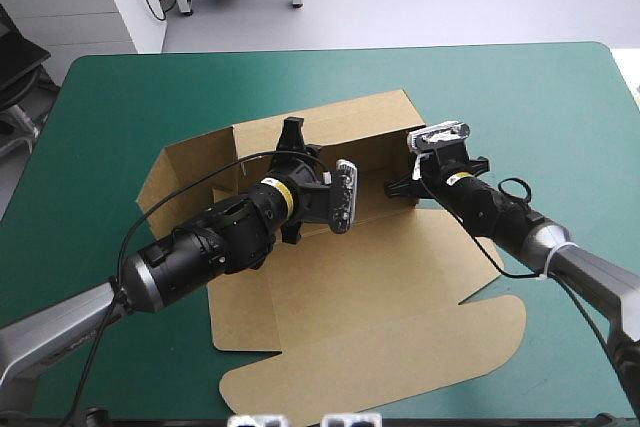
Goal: Fold the box
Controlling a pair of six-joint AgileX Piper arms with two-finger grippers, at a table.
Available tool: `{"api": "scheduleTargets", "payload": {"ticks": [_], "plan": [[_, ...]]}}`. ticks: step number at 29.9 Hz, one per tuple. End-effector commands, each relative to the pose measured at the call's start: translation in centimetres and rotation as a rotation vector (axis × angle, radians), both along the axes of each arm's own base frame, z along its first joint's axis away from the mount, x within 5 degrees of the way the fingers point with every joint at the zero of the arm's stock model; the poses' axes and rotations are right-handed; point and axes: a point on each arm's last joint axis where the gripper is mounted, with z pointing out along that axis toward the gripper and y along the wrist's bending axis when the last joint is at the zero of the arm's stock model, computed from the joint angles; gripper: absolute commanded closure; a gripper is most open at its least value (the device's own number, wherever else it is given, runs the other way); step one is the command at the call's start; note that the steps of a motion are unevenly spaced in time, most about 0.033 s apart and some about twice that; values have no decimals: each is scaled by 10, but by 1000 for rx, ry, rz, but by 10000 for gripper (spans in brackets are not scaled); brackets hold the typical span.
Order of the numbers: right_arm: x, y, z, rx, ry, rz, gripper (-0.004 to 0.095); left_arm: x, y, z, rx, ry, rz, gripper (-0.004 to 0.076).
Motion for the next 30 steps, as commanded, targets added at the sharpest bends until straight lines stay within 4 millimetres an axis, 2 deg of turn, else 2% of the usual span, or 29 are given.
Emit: {"api": "scheduleTargets", "payload": {"ticks": [1, 3, 5, 8, 9, 14, 20, 21, 28, 30], "plan": [[10, -2, 26, 36, -127, -47, 916, -19, -1, 26, -94, -35, -25, 374], [12, -1, 28, 39, -127, -45, 916, -25, -3, 27, -114, -16, -9, 379], [13, -2, 30, 36, -126, -43, 916, -28, -2, 31, -138, -24, 17, 426], [12, -6, 31, 35, -84, -26, 916, -25, 9, 40, -132, -106, 94, 615], [10, -10, 32, 36, -62, -23, 916, -22, 15, 46, -127, -160, 129, 721], [5, -33, 45, 45, -33, -46, 907, -7, 41, 68, -223, -207, 263, 717], [7, -55, 83, 27, 0, -19, 907, 30, 104, 100, -474, -127, 520, 717], [8, -58, 93, 20, 18, -18, 907, 36, 120, 104, -515, -105, 578, 717], [14, -72, 140, -86, 90, -72, 908, 58, 195, 97, -843, 154, 818, 717], [19, -73, 147, -106, 119, -81, 908, 60, 210, 97, -960, 221, 833, 717]]}}
